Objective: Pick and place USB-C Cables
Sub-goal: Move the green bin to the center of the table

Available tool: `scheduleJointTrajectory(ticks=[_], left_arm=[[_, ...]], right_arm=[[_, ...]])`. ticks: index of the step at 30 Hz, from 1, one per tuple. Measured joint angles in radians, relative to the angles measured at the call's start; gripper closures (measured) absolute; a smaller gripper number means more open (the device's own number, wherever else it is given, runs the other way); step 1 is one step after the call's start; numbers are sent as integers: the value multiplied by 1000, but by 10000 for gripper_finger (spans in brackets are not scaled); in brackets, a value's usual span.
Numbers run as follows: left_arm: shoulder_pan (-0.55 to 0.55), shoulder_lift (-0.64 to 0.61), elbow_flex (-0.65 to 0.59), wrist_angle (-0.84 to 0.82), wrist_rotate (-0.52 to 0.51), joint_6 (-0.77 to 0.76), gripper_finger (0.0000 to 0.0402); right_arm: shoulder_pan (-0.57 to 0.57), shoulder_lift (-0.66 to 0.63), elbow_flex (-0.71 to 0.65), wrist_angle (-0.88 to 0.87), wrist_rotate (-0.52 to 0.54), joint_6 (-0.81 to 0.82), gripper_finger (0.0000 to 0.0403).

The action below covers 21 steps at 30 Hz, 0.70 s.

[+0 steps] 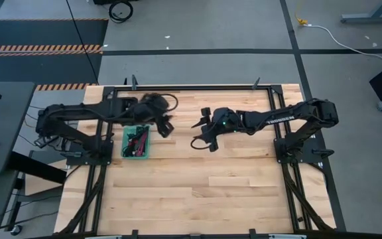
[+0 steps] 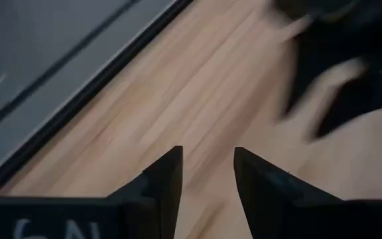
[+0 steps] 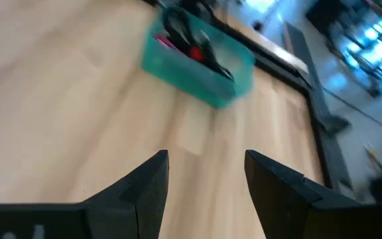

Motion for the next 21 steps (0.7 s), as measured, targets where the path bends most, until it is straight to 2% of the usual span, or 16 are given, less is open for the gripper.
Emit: scheduleJointTrajectory(ticks=[4, 7, 13, 17, 21], left_arm=[[-11, 18, -35, 197, 116, 111, 260], [-45, 19, -35, 301, 121, 167, 260], [-160, -6, -33, 561, 87, 319, 260], [-241, -44, -35, 530, -26, 358, 260], [-309, -93, -36, 506, -115, 360, 260]], right_arm=[[-31, -1, 0, -72, 134, 2, 199], [-70, -1, 0, -106, 147, 19, 199], [-157, 0, -26, -92, -17, 101, 199], [-189, 1, -45, -91, -100, 140, 199], [-183, 1, -59, -63, -116, 146, 199]])
